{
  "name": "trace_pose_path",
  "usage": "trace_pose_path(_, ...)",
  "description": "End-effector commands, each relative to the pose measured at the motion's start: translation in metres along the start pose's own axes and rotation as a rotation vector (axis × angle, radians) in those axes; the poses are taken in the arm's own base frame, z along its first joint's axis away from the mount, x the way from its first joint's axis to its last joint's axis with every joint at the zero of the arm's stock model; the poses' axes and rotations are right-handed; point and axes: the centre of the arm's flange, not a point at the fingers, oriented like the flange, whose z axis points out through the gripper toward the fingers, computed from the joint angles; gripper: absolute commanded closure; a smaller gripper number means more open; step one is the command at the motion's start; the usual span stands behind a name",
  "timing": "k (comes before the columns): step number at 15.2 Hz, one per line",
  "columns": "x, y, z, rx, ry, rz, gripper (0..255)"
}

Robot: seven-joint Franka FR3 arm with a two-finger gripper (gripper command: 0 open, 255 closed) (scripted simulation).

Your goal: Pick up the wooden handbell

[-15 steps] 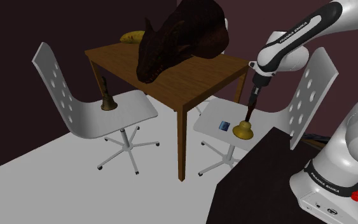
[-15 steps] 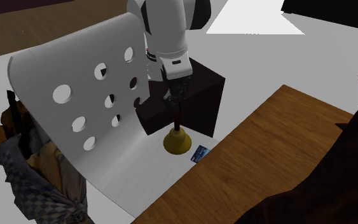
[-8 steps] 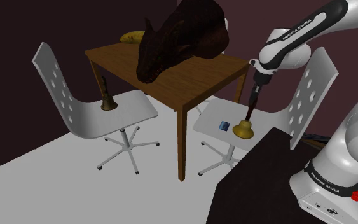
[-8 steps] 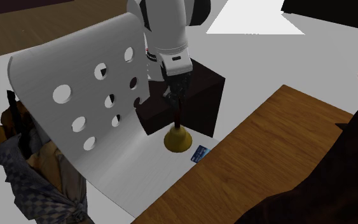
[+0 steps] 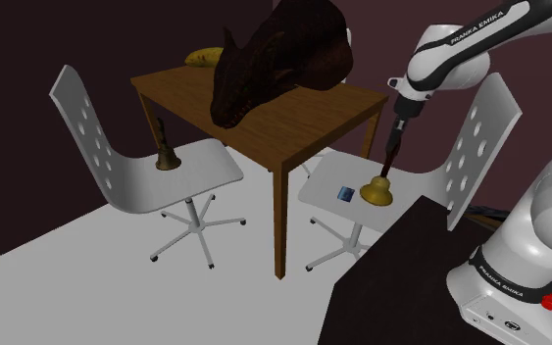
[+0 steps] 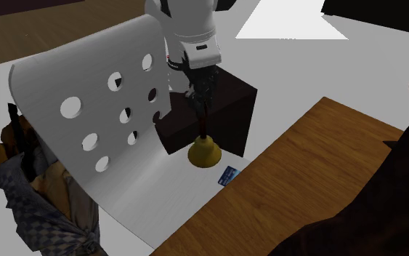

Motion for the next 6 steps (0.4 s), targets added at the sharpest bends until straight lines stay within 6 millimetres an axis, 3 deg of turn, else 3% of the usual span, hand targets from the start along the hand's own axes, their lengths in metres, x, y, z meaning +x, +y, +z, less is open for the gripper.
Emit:
trace_pose_path(1, 0.000, -0.001, -0.011, 0.000, 0.000, 0.000, 255)
trace_pose_path(6, 0.002, -0.002, -0.027, 0.000, 0.000, 0.000, 255)
